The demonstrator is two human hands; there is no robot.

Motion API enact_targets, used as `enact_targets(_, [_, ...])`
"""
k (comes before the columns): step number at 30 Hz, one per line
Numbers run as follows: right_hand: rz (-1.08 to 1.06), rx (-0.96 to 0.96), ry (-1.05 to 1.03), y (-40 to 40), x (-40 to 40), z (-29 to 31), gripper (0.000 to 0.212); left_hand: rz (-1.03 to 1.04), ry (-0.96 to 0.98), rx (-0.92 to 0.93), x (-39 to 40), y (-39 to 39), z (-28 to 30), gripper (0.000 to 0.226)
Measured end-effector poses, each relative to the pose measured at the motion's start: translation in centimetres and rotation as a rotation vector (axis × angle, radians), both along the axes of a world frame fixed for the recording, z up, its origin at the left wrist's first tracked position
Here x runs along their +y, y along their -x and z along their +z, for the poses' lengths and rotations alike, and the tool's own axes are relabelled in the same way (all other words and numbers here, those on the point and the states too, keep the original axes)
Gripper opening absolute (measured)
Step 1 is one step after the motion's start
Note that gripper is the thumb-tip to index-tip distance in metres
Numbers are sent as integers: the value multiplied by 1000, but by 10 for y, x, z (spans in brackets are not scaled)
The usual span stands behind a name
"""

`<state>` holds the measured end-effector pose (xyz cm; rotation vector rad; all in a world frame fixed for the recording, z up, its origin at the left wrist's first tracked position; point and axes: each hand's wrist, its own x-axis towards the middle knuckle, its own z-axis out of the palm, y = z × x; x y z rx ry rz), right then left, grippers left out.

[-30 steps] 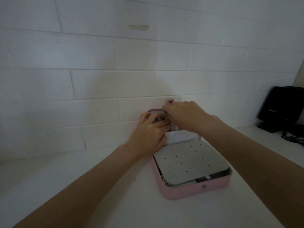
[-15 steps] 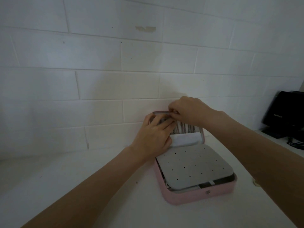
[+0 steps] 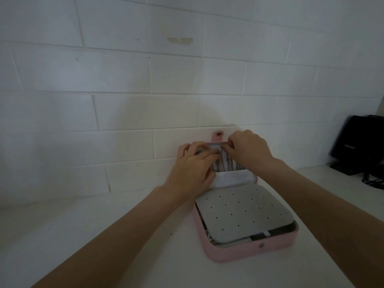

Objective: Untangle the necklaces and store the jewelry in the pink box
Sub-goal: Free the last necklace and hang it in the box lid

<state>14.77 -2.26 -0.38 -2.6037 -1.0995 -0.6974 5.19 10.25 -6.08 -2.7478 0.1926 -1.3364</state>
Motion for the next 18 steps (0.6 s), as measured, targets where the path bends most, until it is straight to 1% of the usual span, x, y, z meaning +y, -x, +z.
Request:
enact_targets(3, [-10,87,-91,-4,2,-6,28,-6,-28,-15,1,-1,0,38])
enact_targets(6, [-27,148,-130,-3,3,-9,37,-11,-42,-17,1,0,-1,37])
enact_targets(9, [-42,177,-93,0,-2,-12,42,12,-55,-2,1,0,-2,38])
enact_targets(13, [-16,155,-20,8,-13,-19,45,36,-61,24,-1,6,-5,41])
enact_targets(15, [4,184,6,9,-17,-22,41,32,-60,32,-3,9,-5,40])
enact_targets(18, [50,220,-2,10,-23,-23,24,41,-61,50,-4,13,-5,38])
